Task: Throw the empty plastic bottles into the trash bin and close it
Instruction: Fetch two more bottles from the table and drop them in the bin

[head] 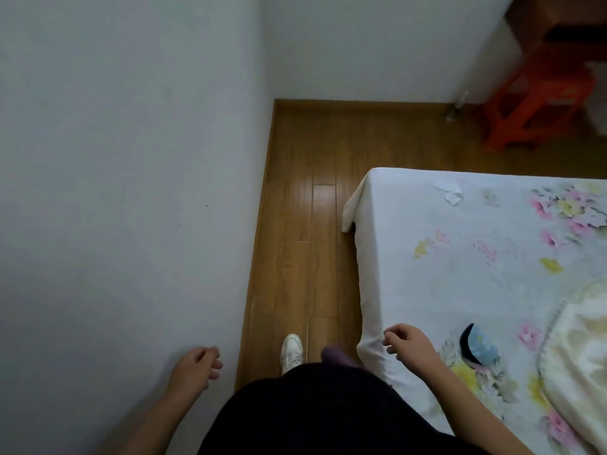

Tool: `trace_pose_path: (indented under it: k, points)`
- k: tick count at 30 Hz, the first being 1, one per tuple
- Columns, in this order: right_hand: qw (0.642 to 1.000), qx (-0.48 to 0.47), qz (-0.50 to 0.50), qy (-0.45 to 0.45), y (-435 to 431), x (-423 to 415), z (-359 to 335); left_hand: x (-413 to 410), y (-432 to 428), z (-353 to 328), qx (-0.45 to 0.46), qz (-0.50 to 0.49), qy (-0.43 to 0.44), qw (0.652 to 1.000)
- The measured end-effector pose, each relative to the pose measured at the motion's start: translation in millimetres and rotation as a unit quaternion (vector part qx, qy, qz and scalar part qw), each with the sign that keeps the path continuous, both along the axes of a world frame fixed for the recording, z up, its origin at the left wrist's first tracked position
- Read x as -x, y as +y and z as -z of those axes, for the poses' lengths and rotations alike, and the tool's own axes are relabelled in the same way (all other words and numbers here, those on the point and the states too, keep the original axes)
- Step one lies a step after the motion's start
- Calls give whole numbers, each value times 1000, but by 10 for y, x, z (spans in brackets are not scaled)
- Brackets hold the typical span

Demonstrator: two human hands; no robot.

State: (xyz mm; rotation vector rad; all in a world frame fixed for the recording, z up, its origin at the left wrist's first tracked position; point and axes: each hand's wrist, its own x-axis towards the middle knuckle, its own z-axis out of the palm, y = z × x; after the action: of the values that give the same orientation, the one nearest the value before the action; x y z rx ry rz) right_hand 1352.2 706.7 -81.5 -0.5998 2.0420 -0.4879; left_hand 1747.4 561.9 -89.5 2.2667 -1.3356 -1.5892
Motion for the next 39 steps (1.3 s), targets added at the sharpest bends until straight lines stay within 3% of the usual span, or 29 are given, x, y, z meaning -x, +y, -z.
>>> trace_pose_path:
  k: [6,11,17,24,28,35,39]
  points:
    - [987,-21,158,-36,-219,368,67,958,-1285,-182,-6,183,13,983]
    - [974,-56,208,-67,-604,796,234,1726,-2230,-271,5,283,14,959]
    - [979,-61,183,-69,-1747,1565,286,2196,-3165,-218,32,214,-20,976]
    - [999,-15,3,-45,-3723,2392,-48,2511,-3974,-141,45,105,-34,993]
    - [997,27,-50,-51,-4762,2704,-252,2642,-4428,-82,23,68,-42,997]
    - [997,55,-23,-46,-6038,3255,-256,3125,-5654,69,6,71,-42,997]
    - [996,18,68,-50,-6262,3555,-188,3692,-6609,-1,3,117,-31,993]
